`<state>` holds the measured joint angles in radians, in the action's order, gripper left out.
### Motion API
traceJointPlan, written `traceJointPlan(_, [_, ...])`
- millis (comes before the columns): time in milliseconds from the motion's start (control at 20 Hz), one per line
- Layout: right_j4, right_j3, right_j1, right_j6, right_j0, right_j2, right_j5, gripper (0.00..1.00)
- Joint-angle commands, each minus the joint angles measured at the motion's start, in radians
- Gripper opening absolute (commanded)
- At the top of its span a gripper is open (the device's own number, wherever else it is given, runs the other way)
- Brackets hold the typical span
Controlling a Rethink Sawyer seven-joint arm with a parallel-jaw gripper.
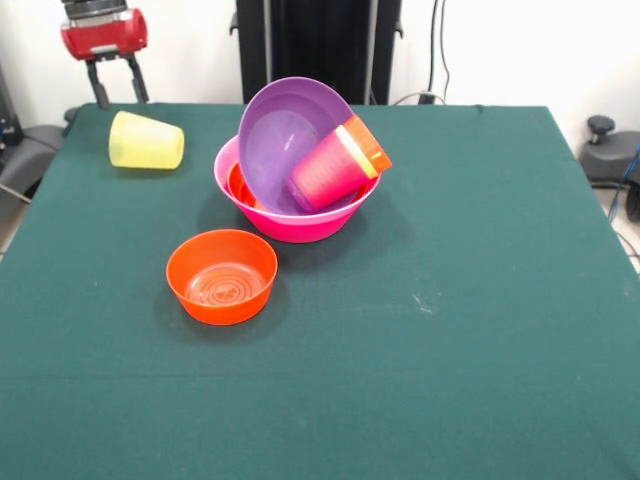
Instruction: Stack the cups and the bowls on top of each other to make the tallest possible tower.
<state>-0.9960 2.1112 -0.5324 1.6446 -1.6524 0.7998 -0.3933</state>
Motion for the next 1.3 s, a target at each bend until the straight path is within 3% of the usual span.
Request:
traceJointPlan(50, [-0.069,-0.021,0.084,-0.117,0.046,-0.031,-0.005,1.0])
traceJointPlan(700, [-0.081,-0.032,0.126,-0.127,0.045,-0.037,-0.007,1.0])
traceJointPlan(900, [-0.055,-0.034,0.208,-0.206,0.02,-0.012,-0.046,1.0])
traceJointPlan(1300, [-0.039,-0.016,0.217,-0.214,0.019,-0.001,-0.071,1.0])
